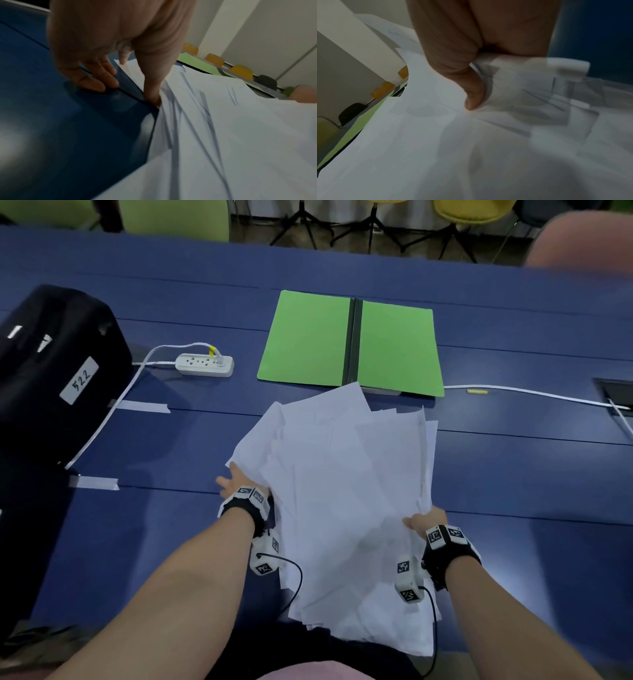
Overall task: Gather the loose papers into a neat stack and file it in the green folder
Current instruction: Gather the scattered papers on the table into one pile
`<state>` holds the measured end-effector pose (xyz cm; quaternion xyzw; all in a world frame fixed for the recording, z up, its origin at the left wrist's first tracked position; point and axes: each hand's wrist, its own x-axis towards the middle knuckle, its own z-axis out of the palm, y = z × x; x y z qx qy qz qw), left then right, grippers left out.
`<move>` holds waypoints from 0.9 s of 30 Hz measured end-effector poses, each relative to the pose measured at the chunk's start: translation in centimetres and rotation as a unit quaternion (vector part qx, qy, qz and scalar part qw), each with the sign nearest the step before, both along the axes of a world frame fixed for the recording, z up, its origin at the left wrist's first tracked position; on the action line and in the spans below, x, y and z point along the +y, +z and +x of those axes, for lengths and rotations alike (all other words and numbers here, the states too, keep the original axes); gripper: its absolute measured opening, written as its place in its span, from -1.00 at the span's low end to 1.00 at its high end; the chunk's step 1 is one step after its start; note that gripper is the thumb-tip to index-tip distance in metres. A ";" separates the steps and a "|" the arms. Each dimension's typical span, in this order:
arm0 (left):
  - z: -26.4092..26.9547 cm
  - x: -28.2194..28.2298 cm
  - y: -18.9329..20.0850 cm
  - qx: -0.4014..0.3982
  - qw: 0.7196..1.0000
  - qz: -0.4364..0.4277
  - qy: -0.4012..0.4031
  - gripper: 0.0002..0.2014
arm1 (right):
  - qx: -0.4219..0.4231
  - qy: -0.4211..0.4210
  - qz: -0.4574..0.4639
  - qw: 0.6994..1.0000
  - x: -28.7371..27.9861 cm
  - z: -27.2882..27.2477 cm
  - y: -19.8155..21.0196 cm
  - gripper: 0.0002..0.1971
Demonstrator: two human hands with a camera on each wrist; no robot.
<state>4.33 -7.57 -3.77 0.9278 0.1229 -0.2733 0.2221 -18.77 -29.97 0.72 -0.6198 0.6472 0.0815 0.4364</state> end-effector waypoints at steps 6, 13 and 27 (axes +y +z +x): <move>-0.4 1.6 -0.1 -0.087 0.995 0.009 -0.046 -0.66 | -0.008 -0.008 0.005 1.000 0.2 0.1 -0.2 -0.61; 1.3 1.3 8.0 -0.236 0.926 -0.202 0.216 -0.65 | 0.007 0.007 0.016 1.000 -0.2 -0.3 -0.3 -0.56; -2.9 -2.0 17.7 -0.077 0.803 -0.582 -0.099 -0.83 | -0.022 -0.002 0.072 0.997 -0.5 -1.0 -1.5 -0.35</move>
